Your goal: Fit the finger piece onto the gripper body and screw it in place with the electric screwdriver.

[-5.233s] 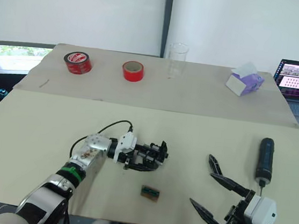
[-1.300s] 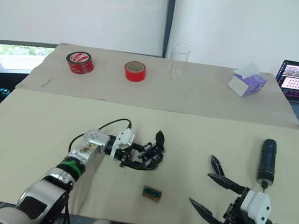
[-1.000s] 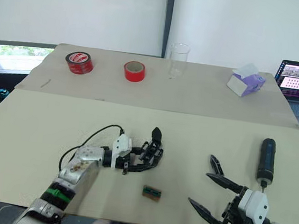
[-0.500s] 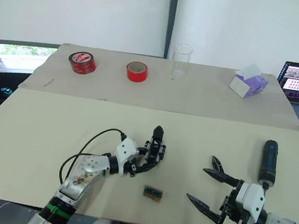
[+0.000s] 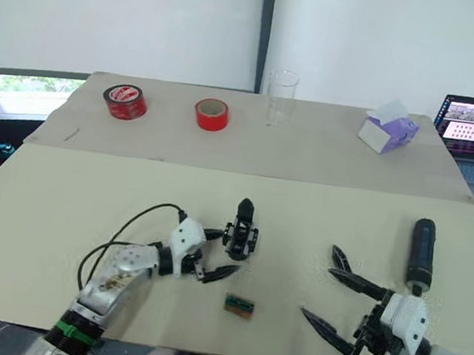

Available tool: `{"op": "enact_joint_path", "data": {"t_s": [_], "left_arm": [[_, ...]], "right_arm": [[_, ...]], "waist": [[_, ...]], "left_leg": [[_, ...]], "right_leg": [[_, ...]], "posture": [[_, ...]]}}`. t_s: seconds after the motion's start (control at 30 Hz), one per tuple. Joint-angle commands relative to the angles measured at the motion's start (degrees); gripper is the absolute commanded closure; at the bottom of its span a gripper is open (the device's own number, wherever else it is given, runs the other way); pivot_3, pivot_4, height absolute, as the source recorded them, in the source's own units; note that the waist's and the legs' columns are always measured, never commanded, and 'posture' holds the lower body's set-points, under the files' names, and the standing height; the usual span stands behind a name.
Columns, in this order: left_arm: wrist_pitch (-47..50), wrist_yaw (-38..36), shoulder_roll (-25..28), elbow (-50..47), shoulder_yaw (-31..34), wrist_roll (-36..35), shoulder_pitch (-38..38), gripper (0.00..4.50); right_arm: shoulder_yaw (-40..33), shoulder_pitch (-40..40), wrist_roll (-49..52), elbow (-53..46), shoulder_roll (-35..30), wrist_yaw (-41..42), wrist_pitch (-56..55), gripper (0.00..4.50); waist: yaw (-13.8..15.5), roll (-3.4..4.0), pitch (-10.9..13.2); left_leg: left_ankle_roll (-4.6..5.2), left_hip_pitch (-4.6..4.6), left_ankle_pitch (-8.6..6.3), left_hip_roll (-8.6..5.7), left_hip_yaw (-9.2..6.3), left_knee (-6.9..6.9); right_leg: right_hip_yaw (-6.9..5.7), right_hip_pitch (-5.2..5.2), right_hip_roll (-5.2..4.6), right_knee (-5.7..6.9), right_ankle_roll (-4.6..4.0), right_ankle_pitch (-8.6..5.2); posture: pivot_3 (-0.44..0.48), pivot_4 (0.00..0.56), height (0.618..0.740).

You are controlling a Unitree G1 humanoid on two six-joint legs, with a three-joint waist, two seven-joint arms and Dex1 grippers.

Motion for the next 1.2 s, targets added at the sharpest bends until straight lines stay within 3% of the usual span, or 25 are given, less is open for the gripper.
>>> {"op": "enact_joint_path", "data": {"t_s": [0.03,0.2,0.33,0.43,0.57,0.67,0.83,1.03,1.2], "left_arm": [[-5.27,-7.57,5.15,5.82,4.31,-3.51,0.92,0.02],[-9.02,-22.96,9.65,9.6,11.25,-15.44,-0.17,0.02],[-2.94,-22.42,9.83,2.86,14.29,-21.65,-4.01,0.02],[3.03,-20.19,10.19,-3.57,15.45,-25.83,-6.22,0.02],[8.85,-16.22,9.68,-10.83,15.45,-28.91,-8.86,0.02],[12.89,-16.0,10.07,-14.5,14.37,-31.05,-9.38,0.02],[15.11,-14.61,9.51,-18.04,12.9,-31.39,-10.32,0.02],[14.62,-13.4,8.92,-19.15,11.77,-29.99,-10.27,0.02],[14.1,-13.23,10.28,-19.72,12.29,-29.03,-10.31,0.02]], "right_arm": [[-4.54,3.74,1.6,-3.08,1.66,-2.59,0.16,0.0],[-7.78,12.16,-2.23,-3.76,6.41,-7.63,-0.21,0.0],[-9.2,15.09,-5.61,-5.83,7.91,-15.08,4.61,0.0],[-10.47,13.76,-1.4,-11.31,7.28,-21.85,12.96,0.0],[-12.79,5.18,7.16,-15.67,-5.27,-31.46,37.14,0.0],[-13.13,-3.54,14.77,-13.32,-18.06,-32.27,53.11,0.0],[-4.39,-20.89,22.04,-3.82,-31.2,-33.29,74.03,0.0],[13.24,-38.43,16.98,5.84,-33.16,-33.01,83.23,0.0],[24.83,-53.17,12.76,12.71,-28.59,-32.39,88.77,0.0]], "waist": [[-0.07,0.07,-0.04],[-0.17,0.21,-0.12],[0.21,0.19,-0.09],[0.45,0.14,-0.07],[-0.97,0.19,-0.1],[-1.12,0.13,-0.06],[-0.76,-0.12,0.09],[-0.73,-0.31,0.21],[-1.12,-0.37,0.25]], "left_leg": [[-0.01,0.01,0.0,0.01,0.01,-0.01],[-0.06,-0.02,-0.04,0.05,0.05,-0.04],[-0.33,-0.08,-0.24,0.0,0.02,0.0],[-0.42,-0.14,-0.32,-0.05,0.02,0.02],[0.08,-0.09,-0.09,-0.11,0.16,0.01],[0.07,0.0,-0.08,-0.15,0.21,0.0],[-0.02,-0.03,-0.03,-0.13,0.09,-0.08],[0.07,-0.28,-0.05,-0.24,0.01,0.0],[0.12,-0.31,-0.06,-0.35,0.13,0.09]], "right_leg": [[0.0,-0.01,0.0,-0.01,-0.02,-0.01],[0.0,-0.12,-0.03,-0.02,-0.32,-0.23],[0.0,-0.23,-0.19,-0.12,-0.34,-0.24],[0.06,-0.18,-0.25,-0.16,-0.3,-0.21],[0.39,-0.01,-0.14,-0.09,-0.03,-0.03],[0.46,-0.01,0.02,-0.08,0.01,0.0],[0.37,-0.04,0.22,-0.12,-0.04,-0.02],[0.58,-0.1,0.27,-0.22,0.03,0.03],[0.82,-0.15,0.26,-0.24,0.18,0.09]], "posture": [[0.0,0.15,0.74],[0.0,0.15,0.74],[0.0,0.15,0.74],[0.0,0.15,0.74],[0.0,0.15,0.74],[0.0,0.15,0.74],[0.0,0.15,0.74],[0.0,0.15,0.74],[0.0,0.15,0.74]]}}
